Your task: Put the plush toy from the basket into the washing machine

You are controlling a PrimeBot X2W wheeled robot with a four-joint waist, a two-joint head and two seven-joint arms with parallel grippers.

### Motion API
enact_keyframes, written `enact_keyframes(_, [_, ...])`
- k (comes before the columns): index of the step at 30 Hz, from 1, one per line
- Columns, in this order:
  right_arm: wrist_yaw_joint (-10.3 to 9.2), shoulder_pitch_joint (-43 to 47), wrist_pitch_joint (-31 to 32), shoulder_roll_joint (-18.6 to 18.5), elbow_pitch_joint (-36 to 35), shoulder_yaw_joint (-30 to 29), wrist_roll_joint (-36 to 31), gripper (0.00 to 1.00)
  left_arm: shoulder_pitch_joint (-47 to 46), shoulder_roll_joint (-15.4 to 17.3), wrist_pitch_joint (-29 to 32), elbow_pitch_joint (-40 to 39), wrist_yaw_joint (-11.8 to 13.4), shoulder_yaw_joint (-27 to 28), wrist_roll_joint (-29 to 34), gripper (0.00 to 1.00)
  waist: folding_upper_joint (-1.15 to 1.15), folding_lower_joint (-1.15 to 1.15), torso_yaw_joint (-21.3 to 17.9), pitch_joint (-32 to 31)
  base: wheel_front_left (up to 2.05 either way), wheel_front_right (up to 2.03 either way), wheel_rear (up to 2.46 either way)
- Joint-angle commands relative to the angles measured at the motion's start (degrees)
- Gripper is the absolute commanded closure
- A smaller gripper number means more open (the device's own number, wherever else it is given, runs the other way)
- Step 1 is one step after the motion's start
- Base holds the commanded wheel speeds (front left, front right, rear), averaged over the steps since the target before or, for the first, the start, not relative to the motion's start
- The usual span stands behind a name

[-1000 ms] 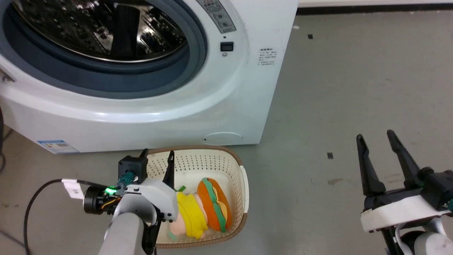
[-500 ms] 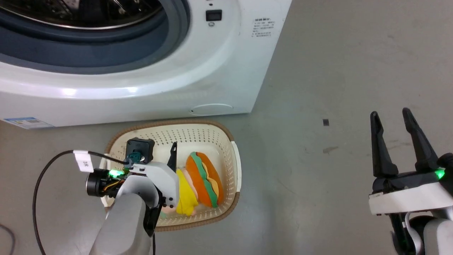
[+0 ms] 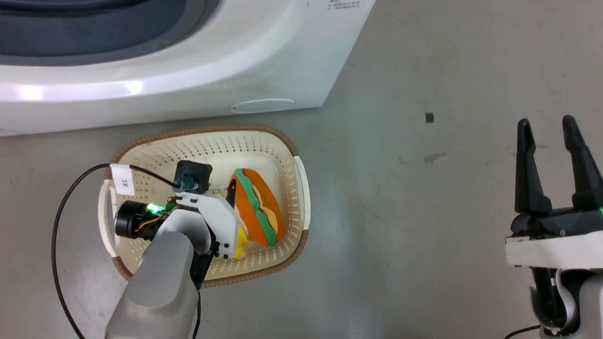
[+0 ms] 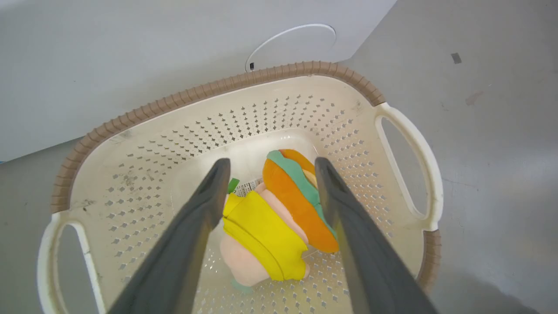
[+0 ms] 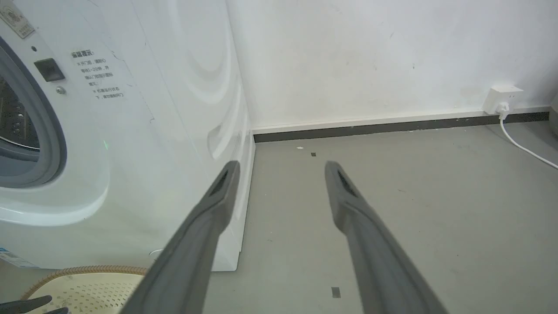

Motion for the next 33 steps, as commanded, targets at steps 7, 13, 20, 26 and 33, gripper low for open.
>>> enact_keyframes(7, [-0.02,-2.64,-1.16,-0.02,-1.48,-0.52,1.42,0.00,-4.17,0.47,1.38,4.80,-0.23,-1.20,-1.50,0.00,0.00,-0.01,-1.07,4.75,0.00,0.00,0.00])
enact_keyframes(13, [-0.03,-3.78,-1.88,-0.02,-2.27,-0.76,2.33,0.00,-6.52,0.74,1.85,8.32,0.84,-2.51,-1.93,0.00,0.00,-0.01,-1.71,7.90,0.00,0.00,0.00])
enact_keyframes(20, [-0.03,-4.89,-2.72,-0.02,-3.34,-1.22,3.38,0.00,-9.77,1.35,2.36,12.44,1.84,-4.00,-2.57,0.00,0.00,-0.01,-2.53,11.71,0.00,0.00,0.00])
enact_keyframes(26, [-0.03,-5.96,-3.44,-0.02,-4.19,-1.73,4.29,0.00,-12.84,1.87,2.78,15.98,2.27,-5.31,-3.21,0.00,0.00,-0.01,-3.11,15.04,0.00,0.00,0.00])
enact_keyframes(33, [-0.04,-7.24,-4.27,-0.02,-5.22,-2.26,5.29,0.00,-16.31,2.68,2.80,20.09,2.97,-6.74,-4.06,0.00,0.00,-0.01,-3.77,18.62,0.00,0.00,0.00])
